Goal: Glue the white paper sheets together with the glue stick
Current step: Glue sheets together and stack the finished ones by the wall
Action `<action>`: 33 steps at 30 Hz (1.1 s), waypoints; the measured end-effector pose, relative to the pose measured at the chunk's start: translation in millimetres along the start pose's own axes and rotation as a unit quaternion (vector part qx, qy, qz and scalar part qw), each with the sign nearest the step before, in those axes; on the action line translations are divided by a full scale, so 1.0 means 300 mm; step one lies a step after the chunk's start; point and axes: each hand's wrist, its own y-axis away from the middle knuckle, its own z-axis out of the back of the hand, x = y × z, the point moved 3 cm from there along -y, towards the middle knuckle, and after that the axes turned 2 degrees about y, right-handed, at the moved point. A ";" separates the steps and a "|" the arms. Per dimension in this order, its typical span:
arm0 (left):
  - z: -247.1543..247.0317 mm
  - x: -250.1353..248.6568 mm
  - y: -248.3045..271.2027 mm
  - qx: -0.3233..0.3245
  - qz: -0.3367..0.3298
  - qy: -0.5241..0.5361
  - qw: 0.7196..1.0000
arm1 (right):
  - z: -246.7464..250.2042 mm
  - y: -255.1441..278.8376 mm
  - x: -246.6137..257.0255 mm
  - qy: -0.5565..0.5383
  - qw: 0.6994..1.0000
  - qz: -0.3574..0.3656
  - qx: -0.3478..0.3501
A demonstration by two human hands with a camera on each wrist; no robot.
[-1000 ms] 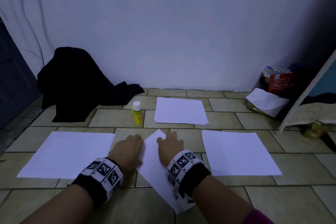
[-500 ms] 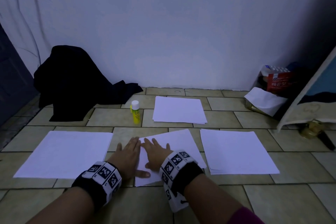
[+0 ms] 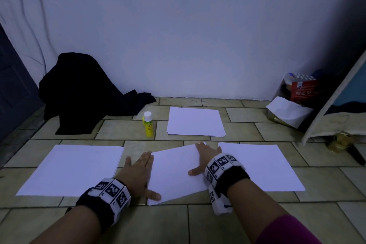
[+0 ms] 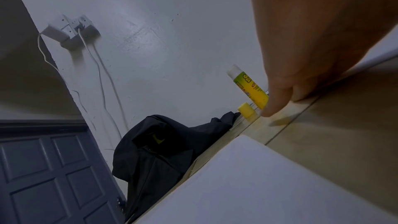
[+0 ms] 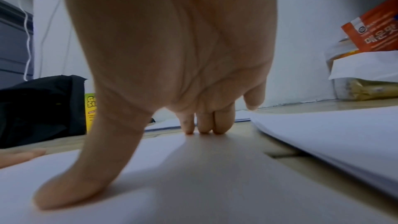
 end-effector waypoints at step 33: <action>0.001 0.011 -0.074 -0.012 -0.004 0.030 0.999 | -0.044 0.045 0.259 -0.002 0.993 0.114 0.035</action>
